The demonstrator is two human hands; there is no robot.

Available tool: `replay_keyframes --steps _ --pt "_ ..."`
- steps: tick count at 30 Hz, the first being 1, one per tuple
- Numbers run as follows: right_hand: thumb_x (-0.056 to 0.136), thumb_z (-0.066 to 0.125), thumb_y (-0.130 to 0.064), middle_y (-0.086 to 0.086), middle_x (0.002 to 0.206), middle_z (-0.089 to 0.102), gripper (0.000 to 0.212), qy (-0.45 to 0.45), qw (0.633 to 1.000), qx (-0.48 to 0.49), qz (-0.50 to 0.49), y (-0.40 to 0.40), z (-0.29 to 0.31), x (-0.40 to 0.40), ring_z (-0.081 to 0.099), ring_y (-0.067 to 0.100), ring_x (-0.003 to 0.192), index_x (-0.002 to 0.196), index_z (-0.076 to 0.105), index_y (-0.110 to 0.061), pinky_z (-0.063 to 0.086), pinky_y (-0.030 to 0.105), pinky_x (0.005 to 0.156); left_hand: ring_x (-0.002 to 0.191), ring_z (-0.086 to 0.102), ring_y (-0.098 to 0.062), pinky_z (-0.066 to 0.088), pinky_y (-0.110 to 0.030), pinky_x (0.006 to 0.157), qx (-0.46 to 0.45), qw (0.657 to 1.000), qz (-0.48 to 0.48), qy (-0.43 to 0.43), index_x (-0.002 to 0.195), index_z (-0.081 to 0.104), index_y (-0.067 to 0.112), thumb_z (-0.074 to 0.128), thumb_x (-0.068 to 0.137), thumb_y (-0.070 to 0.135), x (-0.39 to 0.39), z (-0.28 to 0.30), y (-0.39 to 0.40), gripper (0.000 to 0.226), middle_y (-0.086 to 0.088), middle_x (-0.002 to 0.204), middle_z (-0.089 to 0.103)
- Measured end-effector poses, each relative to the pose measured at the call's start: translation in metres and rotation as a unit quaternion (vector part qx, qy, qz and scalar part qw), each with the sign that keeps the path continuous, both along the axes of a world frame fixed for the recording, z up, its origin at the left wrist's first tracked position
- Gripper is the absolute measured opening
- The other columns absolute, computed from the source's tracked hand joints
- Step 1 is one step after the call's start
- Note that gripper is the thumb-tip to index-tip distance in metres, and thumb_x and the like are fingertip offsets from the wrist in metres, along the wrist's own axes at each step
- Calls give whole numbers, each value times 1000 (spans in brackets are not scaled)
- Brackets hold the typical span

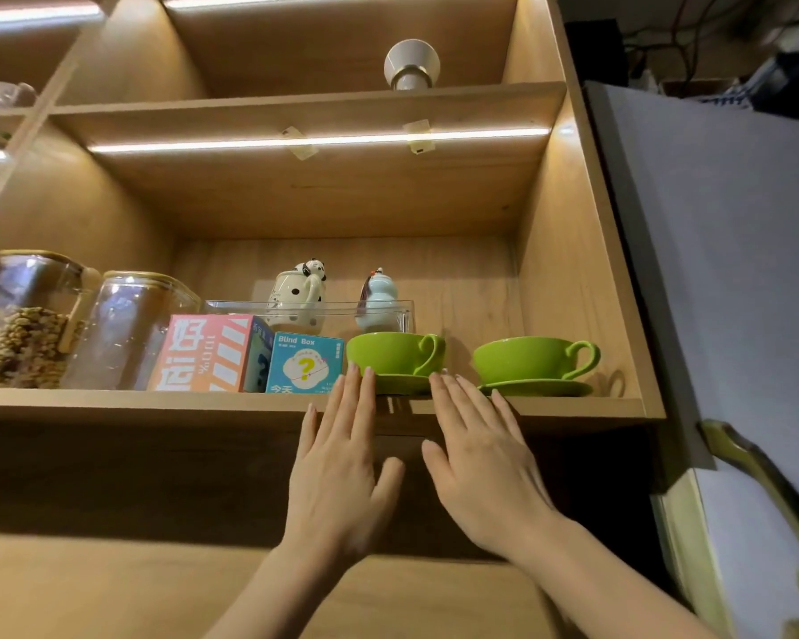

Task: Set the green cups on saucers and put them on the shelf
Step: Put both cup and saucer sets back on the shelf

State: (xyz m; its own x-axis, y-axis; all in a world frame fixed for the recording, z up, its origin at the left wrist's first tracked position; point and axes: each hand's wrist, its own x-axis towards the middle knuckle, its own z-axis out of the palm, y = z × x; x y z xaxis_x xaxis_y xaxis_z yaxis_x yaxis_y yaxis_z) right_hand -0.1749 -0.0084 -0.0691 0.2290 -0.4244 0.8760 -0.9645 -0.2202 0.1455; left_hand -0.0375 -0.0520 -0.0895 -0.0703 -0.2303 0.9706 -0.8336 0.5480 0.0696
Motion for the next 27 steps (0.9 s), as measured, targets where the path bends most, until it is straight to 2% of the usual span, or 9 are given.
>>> replay_keyframes --steps 4,9,11,15,17,19,21,24,27 --pt "95 26 -40 -1 159 1 64 0 1000 19 -23 -4 3 1 -4 13 146 147 -4 -18 -12 34 113 132 -31 -5 -17 -30 109 1 1000 28 -10 135 -25 29 7 70 52 -3 1 -2 76 11 145 -29" --pt "94 29 -41 0 159 7 65 3 999 29 -44 -2 7 3 3 15 146 147 1 -17 -4 38 118 135 -23 -5 -18 -33 108 -5 999 39 -4 139 -21 28 10 71 53 -6 0 -10 79 11 147 -24" --pt "93 31 -41 1 159 8 66 8 998 33 -48 0 9 3 4 16 146 147 1 -16 -2 38 118 135 -20 -4 -16 -33 109 -13 999 31 -1 143 -14 27 13 71 53 -7 -1 -9 81 10 150 -18" --pt "93 34 -40 -1 158 12 65 -14 999 36 -21 5 11 4 7 15 145 147 3 -19 1 38 120 138 -6 -1 -6 -29 113 -17 999 -23 44 146 6 24 21 71 50 -2 10 -7 80 6 157 9" --pt "93 34 -39 -1 158 11 65 -6 999 36 -12 7 9 5 7 15 145 147 0 -23 1 40 120 142 -4 -7 -4 -33 115 2 997 -20 71 146 8 22 24 73 49 5 18 -11 79 2 157 9" --pt "94 32 -39 0 159 10 64 13 999 35 -26 7 8 6 5 17 145 147 -1 -25 2 42 119 144 -4 -11 -5 -36 116 29 998 4 63 146 11 20 17 71 53 9 21 -14 83 0 158 8" --pt "94 31 -41 1 158 13 63 12 999 32 -37 7 10 7 7 19 145 147 3 -22 4 43 118 145 1 -13 -7 -36 115 28 998 6 62 145 18 19 11 64 57 8 20 -13 89 0 156 17" --pt "94 29 -43 1 156 20 61 7 998 35 -48 7 16 6 10 20 144 147 10 -19 7 42 118 144 9 -13 -3 -38 116 17 996 -30 87 142 28 21 13 62 57 8 19 -7 89 -1 153 28" --pt "94 28 -44 2 155 24 62 8 997 50 -57 7 19 4 12 22 143 146 13 -15 9 42 117 144 7 -13 -2 -37 117 17 995 -39 92 142 25 24 12 62 59 5 17 -2 88 -1 156 20"
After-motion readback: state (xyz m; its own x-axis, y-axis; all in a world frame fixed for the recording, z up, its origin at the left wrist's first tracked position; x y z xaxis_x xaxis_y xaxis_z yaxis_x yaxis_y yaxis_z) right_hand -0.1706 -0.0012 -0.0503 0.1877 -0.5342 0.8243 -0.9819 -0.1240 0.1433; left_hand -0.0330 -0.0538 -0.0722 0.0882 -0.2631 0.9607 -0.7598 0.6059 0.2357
